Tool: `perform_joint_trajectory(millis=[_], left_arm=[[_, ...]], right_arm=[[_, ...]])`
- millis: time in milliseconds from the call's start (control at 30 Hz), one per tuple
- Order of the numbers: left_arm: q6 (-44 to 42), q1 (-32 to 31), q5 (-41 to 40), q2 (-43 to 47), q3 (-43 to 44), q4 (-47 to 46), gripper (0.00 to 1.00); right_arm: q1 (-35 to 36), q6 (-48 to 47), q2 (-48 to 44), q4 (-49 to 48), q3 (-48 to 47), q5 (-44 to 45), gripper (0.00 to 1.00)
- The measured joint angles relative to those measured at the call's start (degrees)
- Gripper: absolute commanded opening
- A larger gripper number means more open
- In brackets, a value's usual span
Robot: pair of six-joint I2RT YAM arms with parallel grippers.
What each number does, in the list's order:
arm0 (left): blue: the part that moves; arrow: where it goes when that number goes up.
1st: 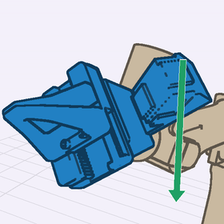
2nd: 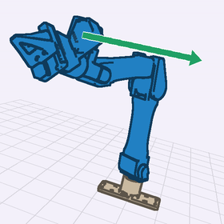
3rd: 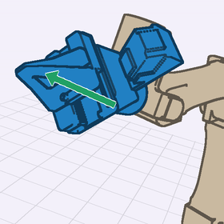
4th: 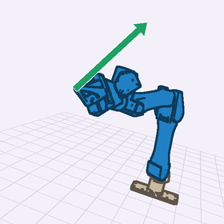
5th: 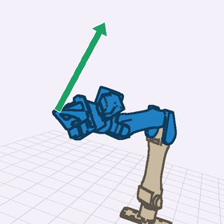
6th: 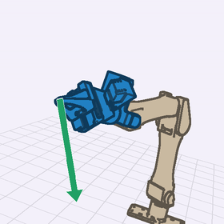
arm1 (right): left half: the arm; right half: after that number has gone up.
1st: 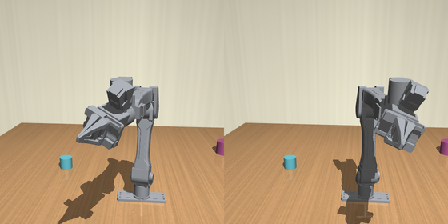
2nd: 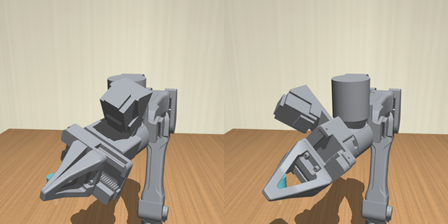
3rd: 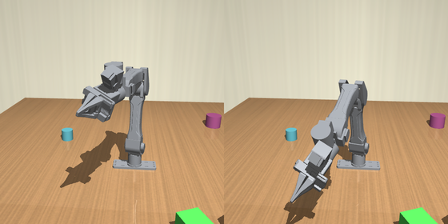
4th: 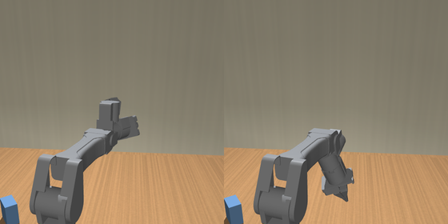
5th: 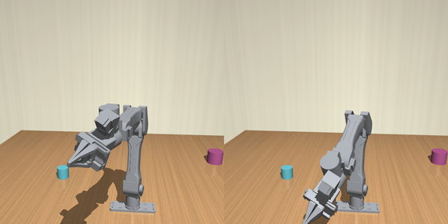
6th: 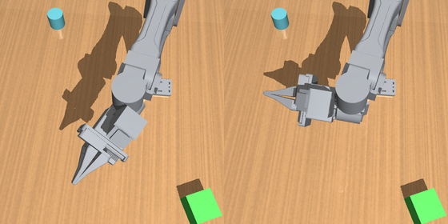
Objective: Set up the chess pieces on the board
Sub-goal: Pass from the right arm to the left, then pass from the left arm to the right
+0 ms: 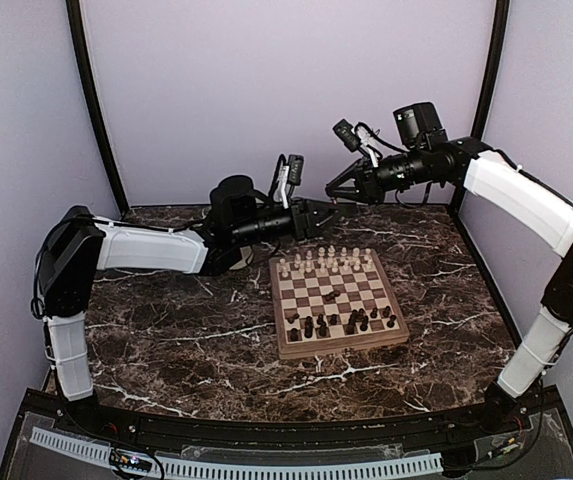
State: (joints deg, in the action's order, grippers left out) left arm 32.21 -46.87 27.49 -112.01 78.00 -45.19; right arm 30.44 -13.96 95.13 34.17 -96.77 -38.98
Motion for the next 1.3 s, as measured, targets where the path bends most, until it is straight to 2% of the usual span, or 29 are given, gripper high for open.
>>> perform_joint_trajectory(millis=[100, 200, 300, 400, 500, 733, 967, 1300], left_arm=[[0.33, -0.02, 0.85, -0.87, 1.14, -0.63, 0.24], [0.70, -0.02, 1.84, -1.46, 1.81, -1.53, 0.13], [0.39, -0.02, 2.10, -1.64, 1.81, -1.66, 0.05], [-0.31, 0.02, 2.45, -1.68, 1.81, -1.25, 0.03], [-2.69, 0.04, 2.45, -1.62, 1.81, 0.42, 0.02], [-17.18, -0.28, 1.57, 2.14, -0.09, 14.12, 0.04], [-32.30, -1.38, 3.06, 8.26, -2.86, 24.92, 0.04], [-38.66, -2.93, 3.43, 8.83, -3.21, 30.25, 0.04]], right_arm=[[0.00, 0.37, 0.00, -0.37, 0.26, -0.28, 0.13], [0.00, 0.63, 0.00, -0.68, 0.42, -0.26, 0.15], [0.00, 0.76, 0.00, -0.68, 0.48, -0.31, 0.31], [-0.35, 0.87, -0.02, -0.31, 0.46, -0.24, 0.46], [-1.44, 0.11, -0.13, 1.20, -0.13, -0.46, 0.52], [-3.85, -7.72, 1.88, 15.23, -9.99, -0.42, 0.47], [-2.23, -15.65, 5.27, 27.36, -10.80, -1.57, 0.47], [4.13, -17.75, 6.62, 30.58, -9.60, -2.49, 0.44]])
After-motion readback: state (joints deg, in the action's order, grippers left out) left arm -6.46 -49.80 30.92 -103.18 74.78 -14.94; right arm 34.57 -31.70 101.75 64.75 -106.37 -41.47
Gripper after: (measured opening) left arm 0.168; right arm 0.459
